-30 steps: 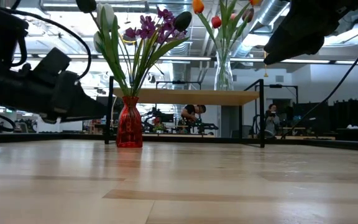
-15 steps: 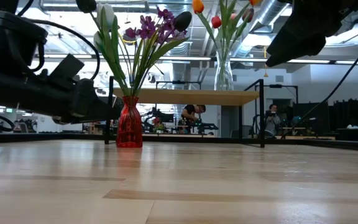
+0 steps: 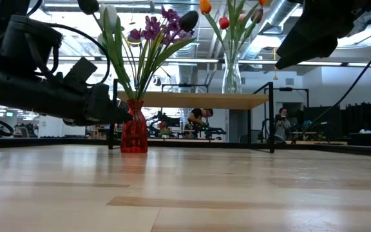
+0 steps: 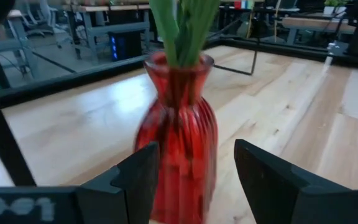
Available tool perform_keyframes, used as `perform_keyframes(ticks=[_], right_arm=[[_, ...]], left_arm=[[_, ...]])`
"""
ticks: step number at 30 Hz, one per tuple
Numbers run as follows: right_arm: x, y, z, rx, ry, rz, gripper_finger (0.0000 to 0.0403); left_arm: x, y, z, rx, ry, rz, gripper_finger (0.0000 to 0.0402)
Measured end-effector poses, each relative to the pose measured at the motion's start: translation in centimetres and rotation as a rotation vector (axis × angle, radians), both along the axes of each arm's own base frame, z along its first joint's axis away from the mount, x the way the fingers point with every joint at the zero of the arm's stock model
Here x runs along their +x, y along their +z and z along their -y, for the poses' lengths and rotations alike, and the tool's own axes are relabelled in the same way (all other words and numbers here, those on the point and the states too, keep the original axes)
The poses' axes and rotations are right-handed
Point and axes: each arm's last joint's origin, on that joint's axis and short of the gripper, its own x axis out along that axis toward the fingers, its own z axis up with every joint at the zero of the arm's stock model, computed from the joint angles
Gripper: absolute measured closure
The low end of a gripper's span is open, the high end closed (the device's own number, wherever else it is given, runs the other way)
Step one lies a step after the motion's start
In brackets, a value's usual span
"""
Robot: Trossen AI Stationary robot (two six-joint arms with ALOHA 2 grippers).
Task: Pick and place flowers into a vace then onto a shelf
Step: Put the red vase with flowers on the shelf
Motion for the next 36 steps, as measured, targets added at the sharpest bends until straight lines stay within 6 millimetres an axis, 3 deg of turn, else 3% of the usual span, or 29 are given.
perform_keyframes(ticks=[12,17,22,36], right_arm=[[0.0,0.0,0.0,-0.002,0.000,-0.002,0.0147],[-0.1,-0.1,0.1,-0.008,0.000,-0.011,0.0147],[-0.1,-0.1,0.1,0.001,-0.010,-0.010,0.0147],[-0.1,-0.1,0.1,0.003,-0.012,-0.009,0.0147]], left_arm=[[-1.8,1.9,-1.0,0.037,0.045,0.023,0.0202],[-0.6,2.2,-1.6,0.045,-0.071,0.019,0.0202],[0.6,2.7,-2.4,0.086,-0.076,0.019,0.0202],[0.9,2.5,-4.3,0.057,-0.120,0.016,0.0202]])
